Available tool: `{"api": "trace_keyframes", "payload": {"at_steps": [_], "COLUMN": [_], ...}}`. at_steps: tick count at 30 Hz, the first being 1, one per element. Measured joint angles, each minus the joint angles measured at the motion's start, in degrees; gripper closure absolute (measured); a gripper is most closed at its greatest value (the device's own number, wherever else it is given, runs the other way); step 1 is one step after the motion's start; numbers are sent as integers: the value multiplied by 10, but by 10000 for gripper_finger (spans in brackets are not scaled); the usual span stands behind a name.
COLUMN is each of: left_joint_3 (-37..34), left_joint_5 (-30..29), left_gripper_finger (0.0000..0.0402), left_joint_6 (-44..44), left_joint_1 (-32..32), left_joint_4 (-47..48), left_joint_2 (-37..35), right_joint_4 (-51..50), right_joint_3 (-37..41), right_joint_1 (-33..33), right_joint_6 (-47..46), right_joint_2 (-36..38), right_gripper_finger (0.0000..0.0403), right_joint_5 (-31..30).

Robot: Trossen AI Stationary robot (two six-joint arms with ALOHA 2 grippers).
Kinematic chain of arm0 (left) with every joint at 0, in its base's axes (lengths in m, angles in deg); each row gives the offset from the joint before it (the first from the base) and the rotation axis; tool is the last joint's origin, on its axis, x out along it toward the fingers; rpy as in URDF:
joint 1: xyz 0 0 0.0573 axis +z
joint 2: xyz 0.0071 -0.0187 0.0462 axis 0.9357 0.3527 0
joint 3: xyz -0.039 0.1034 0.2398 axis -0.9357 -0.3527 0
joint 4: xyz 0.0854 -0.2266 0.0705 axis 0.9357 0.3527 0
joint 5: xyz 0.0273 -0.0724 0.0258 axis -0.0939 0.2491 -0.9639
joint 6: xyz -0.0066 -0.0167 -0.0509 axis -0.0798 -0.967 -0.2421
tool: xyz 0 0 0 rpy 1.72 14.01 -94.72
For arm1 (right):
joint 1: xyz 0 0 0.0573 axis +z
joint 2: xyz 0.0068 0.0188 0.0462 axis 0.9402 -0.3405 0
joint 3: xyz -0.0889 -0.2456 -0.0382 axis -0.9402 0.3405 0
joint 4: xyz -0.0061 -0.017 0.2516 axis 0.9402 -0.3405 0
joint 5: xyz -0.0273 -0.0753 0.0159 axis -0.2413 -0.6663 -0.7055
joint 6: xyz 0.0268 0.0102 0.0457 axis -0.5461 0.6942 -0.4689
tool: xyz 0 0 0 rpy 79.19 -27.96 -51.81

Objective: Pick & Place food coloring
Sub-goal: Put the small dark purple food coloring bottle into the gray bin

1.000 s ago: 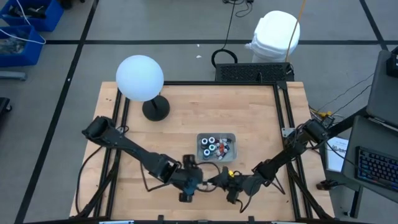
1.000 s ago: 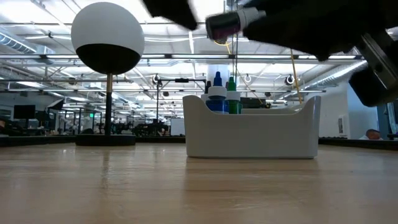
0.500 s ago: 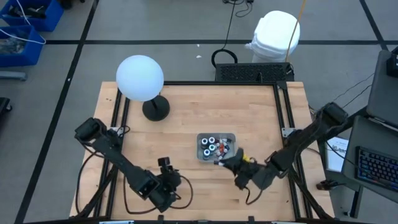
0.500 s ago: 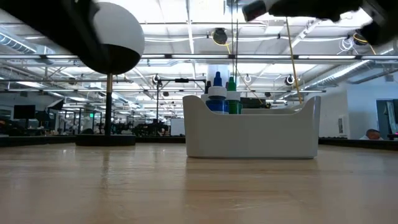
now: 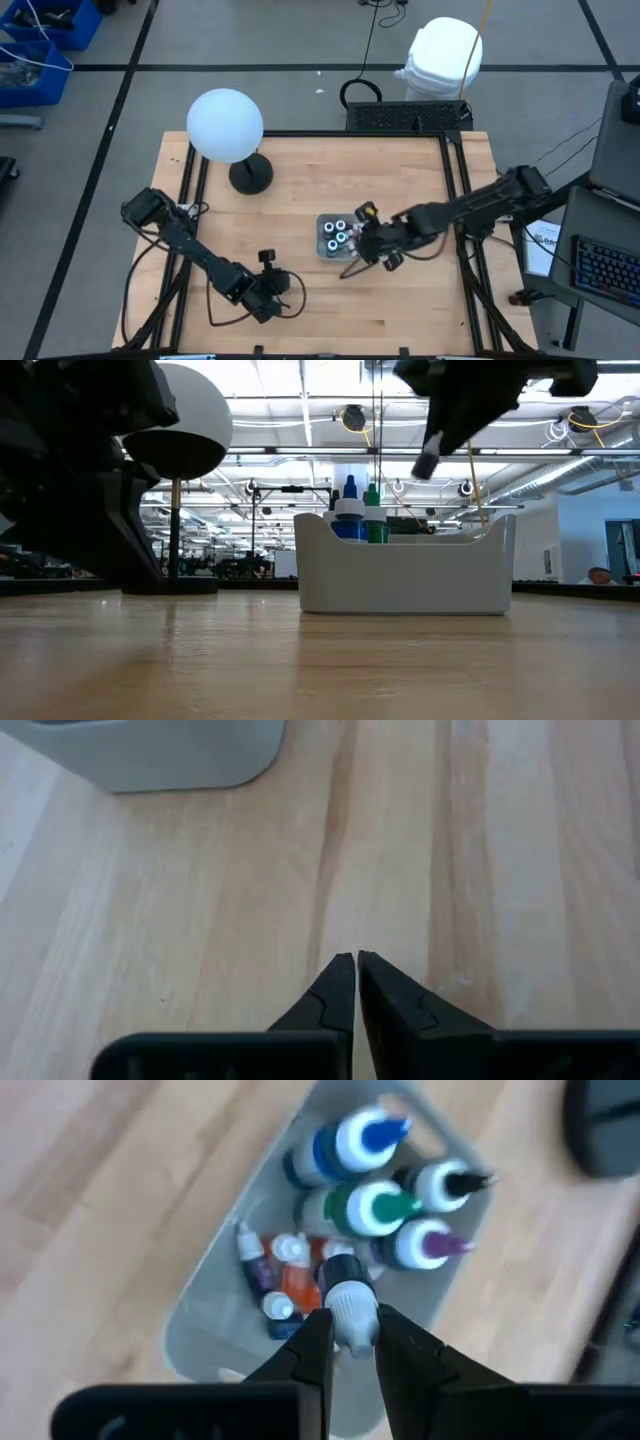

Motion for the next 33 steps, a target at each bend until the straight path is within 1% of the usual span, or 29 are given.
{"api": "trace_keyframes", "payload": {"at_steps": [4, 8, 15, 23, 26, 29, 33], "left_joint_3": [-6, -6, -6, -6, -6, -6, -6], "left_joint_5": [-1, 0, 0, 0, 0, 0, 0], "left_gripper_finger": [370, 369, 369, 369, 369, 369, 369], "left_joint_6": [16, 30, 30, 29, 29, 29, 25], "left_joint_1": [2, 1, 1, 1, 1, 1, 1], "left_joint_4": [-14, -17, -17, -20, -20, -21, -29], "left_joint_2": [0, 0, 0, 0, 0, 0, 0], "right_joint_4": [-10, -8, -9, -14, -12, -10, -12], "right_joint_3": [0, 0, 0, 0, 0, 0, 0], "right_joint_1": [-21, -36, -65, -100, -111, -119, -130], "right_joint_6": [3, 9, 15, 18, 17, 10, -4], "right_joint_2": [-43, -80, -124, -133, -133, -133, -133], "right_gripper_finger": [357, 357, 357, 357, 357, 357, 354], "right_joint_5": [4, 36, 32, 36, 75, 84, 122]}}
